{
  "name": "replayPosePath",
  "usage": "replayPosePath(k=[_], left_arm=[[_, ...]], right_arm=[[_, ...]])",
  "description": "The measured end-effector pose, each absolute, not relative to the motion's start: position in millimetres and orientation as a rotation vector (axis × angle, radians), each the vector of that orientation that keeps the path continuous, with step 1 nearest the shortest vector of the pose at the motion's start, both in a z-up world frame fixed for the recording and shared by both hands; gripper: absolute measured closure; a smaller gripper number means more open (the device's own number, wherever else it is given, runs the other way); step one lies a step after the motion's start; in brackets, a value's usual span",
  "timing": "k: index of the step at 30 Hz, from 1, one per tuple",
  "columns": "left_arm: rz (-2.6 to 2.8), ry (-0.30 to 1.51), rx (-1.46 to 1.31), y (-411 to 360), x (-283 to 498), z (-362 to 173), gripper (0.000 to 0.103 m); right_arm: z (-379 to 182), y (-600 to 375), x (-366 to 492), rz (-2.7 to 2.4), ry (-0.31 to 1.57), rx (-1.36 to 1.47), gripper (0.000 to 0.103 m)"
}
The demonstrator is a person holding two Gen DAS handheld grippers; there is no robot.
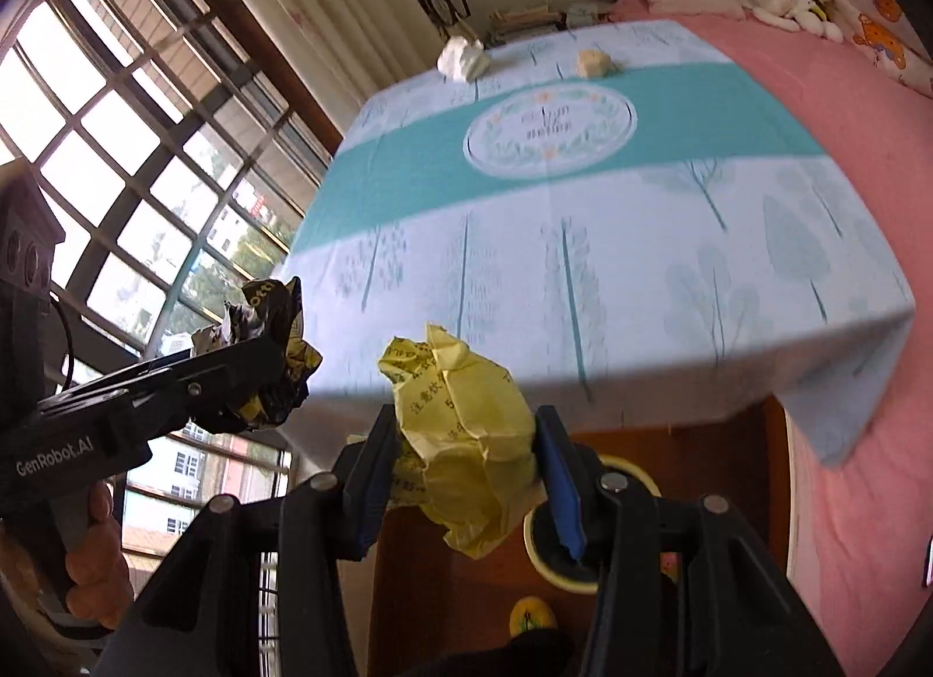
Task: Collect trash
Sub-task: 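Carry the yellow paper and black-gold wrapper over the bin with both tools, then open both tools to drop the paper and wrapper into the bin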
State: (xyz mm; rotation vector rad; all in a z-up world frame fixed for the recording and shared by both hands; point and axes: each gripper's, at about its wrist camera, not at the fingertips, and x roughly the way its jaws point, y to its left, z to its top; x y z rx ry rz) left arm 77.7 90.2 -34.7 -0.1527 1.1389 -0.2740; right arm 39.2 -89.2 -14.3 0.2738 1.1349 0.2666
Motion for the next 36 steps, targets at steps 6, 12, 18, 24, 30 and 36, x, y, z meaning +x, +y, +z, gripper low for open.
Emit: replayPosePath(k=[6,12,18,24,30,36], left_arm=[[-0.326,1.208,-0.158,77,48,-62,0.041],[-0.365,1.242,-0.120,54,37,-96,0.041],[-0.375,1.292,-0.087,31,34,-154,0.041],[-0.352,1.355,-0.071,10,38,-239,0.041],[-0.327,1.405,-0.077,-8,45,-328,0.040],[-0.306,1.437,-0.067,-19,48,-400,0.039]], right_arm=[[-31,-97,4,0.206,1.217,0.264,0.057],[-62,-112,-14,0.149,1.277,0.279,0.057],[-117,-128,-18,0.107,1.321,0.295,0.057],[-205,-148,-18,0.073,1.377,0.329,0.057],[-297,-169,-21,0.035,1.440,0.379,0.057],[-368,-186,-22,0.009,1.481,0.406,0.056]])
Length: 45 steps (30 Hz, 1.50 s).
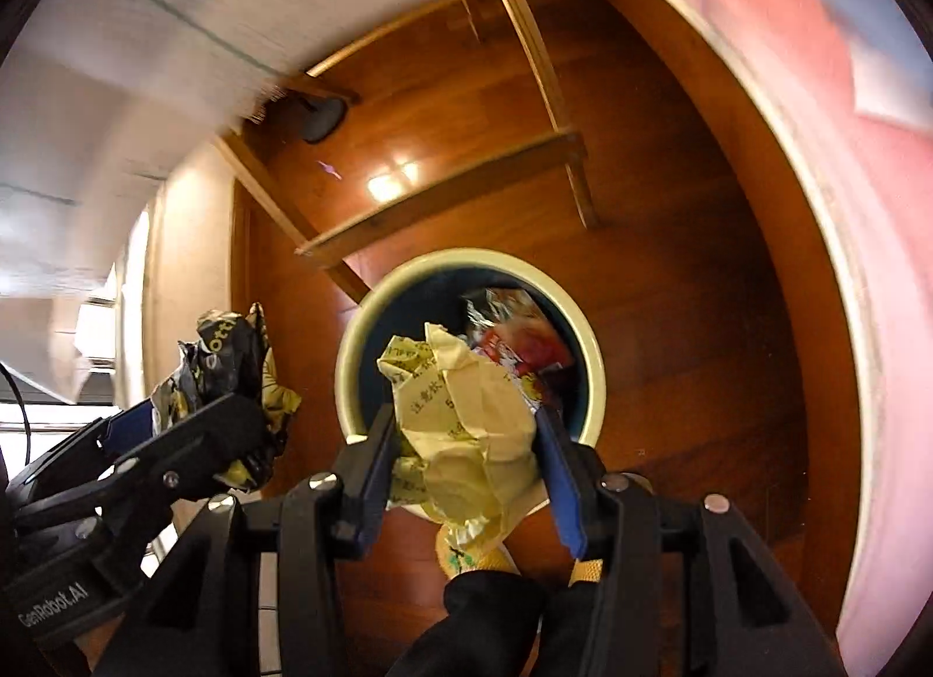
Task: Collect trash
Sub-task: 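Open both tools to drop the paper and wrapper into the bin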
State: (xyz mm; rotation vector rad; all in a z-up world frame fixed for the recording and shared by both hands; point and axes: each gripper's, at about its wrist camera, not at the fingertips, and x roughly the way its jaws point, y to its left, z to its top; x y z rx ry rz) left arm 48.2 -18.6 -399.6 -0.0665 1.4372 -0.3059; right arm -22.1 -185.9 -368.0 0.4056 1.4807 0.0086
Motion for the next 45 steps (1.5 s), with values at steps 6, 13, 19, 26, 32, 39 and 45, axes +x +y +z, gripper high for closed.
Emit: replayPosePath(k=[6,13,19,26,32,39,45], left_arm=[[-0.271,1.459,-0.051,-23,45,-447,0.034],[-0.270,1.497,-0.032,-19,47,-472,0.017],[-0.263,1.504,-0.065,-5,55,-484,0.001],[-0.286,1.504,-0.094,3,53,-484,0.001],[-0.290,1.507,-0.089,1,50,-473,0.001],[-0.299,1.497,-0.101,1,49,-450,0.001],[-0.268,1.505,-0.102,6,52,-414,0.001]], right_arm=[[-413,-186,-22,0.027,1.515,0.406,0.055],[-432,-189,-21,0.052,1.528,0.449,0.049],[-438,-187,-19,0.058,1.521,0.456,0.036],[-431,-189,-19,0.070,1.489,0.411,0.036],[-419,-189,-20,0.090,1.485,0.370,0.035],[-394,-184,-20,0.101,1.474,0.339,0.035],[-358,-178,-19,0.128,1.468,0.299,0.035]])
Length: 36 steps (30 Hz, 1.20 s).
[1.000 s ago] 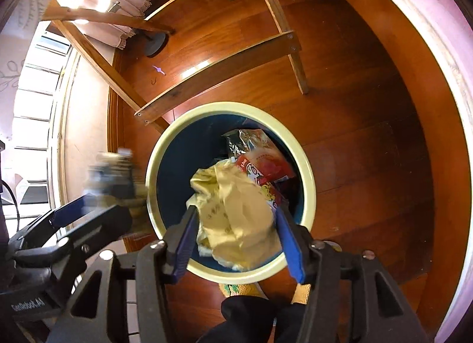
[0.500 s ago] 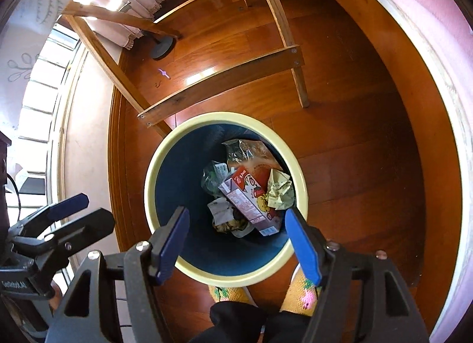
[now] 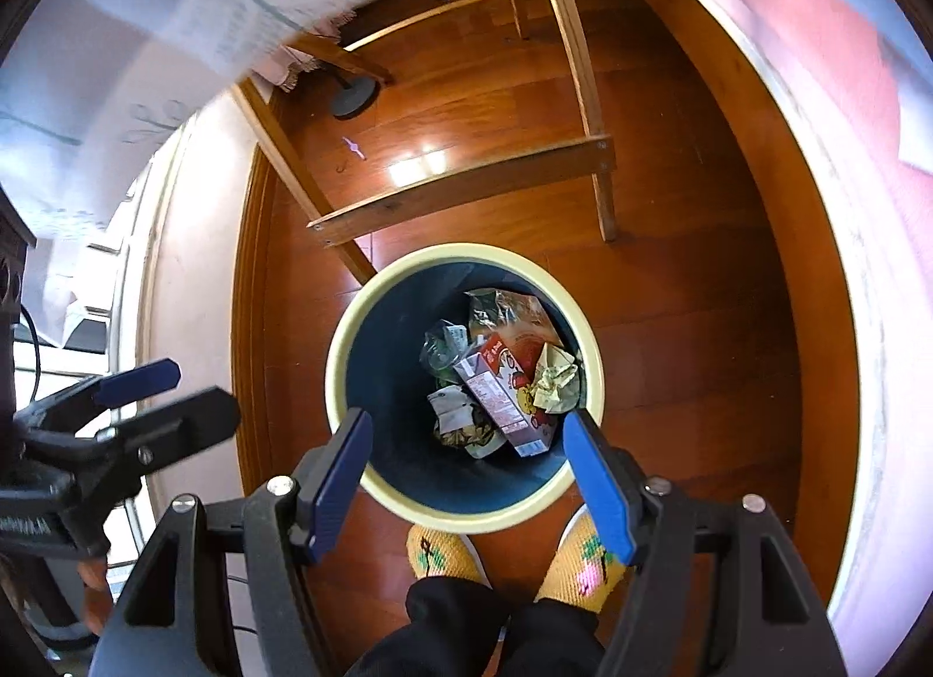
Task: Collect trash
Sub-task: 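Open both tools to drop the paper and wrapper into the bin, then raise both tools back toward the table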
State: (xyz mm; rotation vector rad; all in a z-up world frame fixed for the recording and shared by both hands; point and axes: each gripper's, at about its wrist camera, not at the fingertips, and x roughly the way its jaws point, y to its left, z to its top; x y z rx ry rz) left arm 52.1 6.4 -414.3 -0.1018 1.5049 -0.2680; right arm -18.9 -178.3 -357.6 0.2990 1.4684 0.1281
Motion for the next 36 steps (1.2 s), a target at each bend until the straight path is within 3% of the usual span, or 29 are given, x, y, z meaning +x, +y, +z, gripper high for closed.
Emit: replayPosePath(k=[10,22,36], left_arm=[[-0.173,1.485,-0.065,23,49,-338,0.001],[-0.196,1.386,-0.084,27,35,-182,0.005],[-0.123,1.153,-0.118,24,27,-18,0.005]], right_arm=[[-281,-183,-21,0.134,1.450,0.312,0.035],[-142,-178,-19,0.266,1.376,0.243,0.035],[20,-184,13,0.408,1.114,0.090,0.035]])
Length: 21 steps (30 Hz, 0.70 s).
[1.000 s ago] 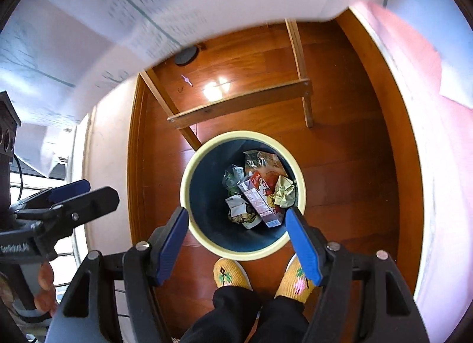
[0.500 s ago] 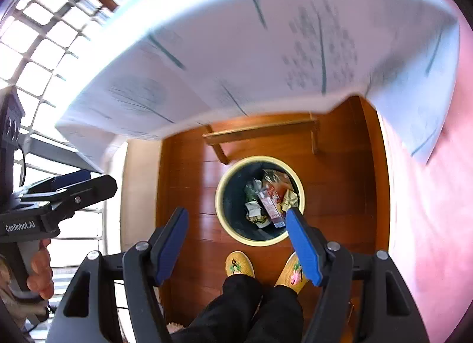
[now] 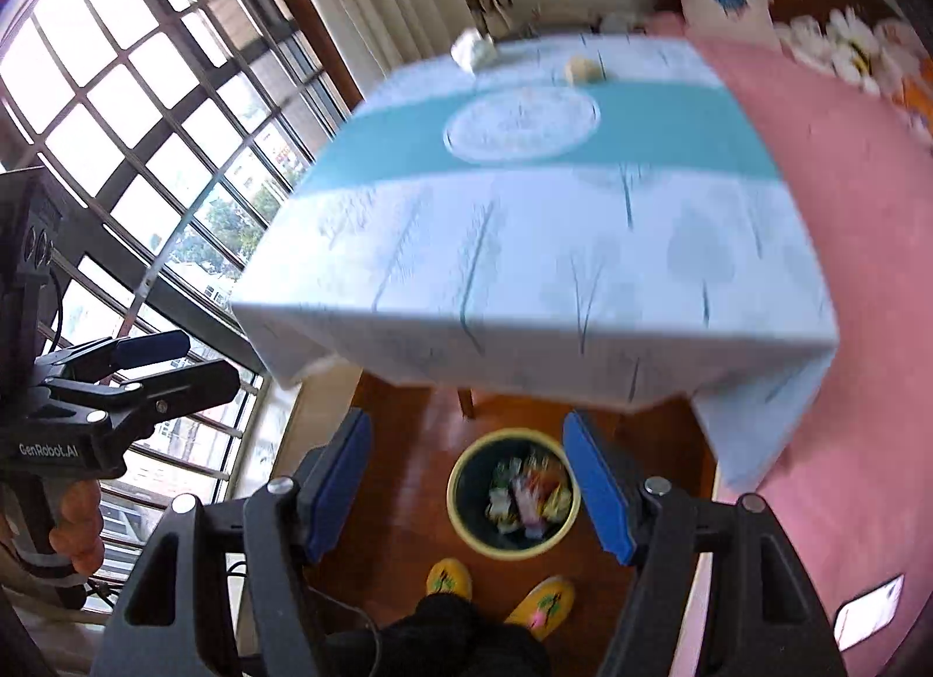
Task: Collect trash
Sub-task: 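Raise both tools back toward the table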
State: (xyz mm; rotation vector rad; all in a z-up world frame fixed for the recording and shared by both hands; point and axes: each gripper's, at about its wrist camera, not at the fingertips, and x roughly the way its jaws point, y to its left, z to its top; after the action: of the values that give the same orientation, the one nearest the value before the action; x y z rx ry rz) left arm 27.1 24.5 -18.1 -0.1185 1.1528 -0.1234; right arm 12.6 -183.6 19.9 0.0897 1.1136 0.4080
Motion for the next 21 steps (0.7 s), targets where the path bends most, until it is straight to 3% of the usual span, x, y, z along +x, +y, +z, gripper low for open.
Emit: replayPosePath(k=[12,21], left_arm=[[-0.064,1.017,-0.127,19,96,60,0.005],[-0.064,0.965,-0.037,31,198,83,0.010]], right_arm=[[117,-179,92,0.474,0.857,-0.051,0.035],[127,-174,192,0.389,0.832,-0.141,0.035]])
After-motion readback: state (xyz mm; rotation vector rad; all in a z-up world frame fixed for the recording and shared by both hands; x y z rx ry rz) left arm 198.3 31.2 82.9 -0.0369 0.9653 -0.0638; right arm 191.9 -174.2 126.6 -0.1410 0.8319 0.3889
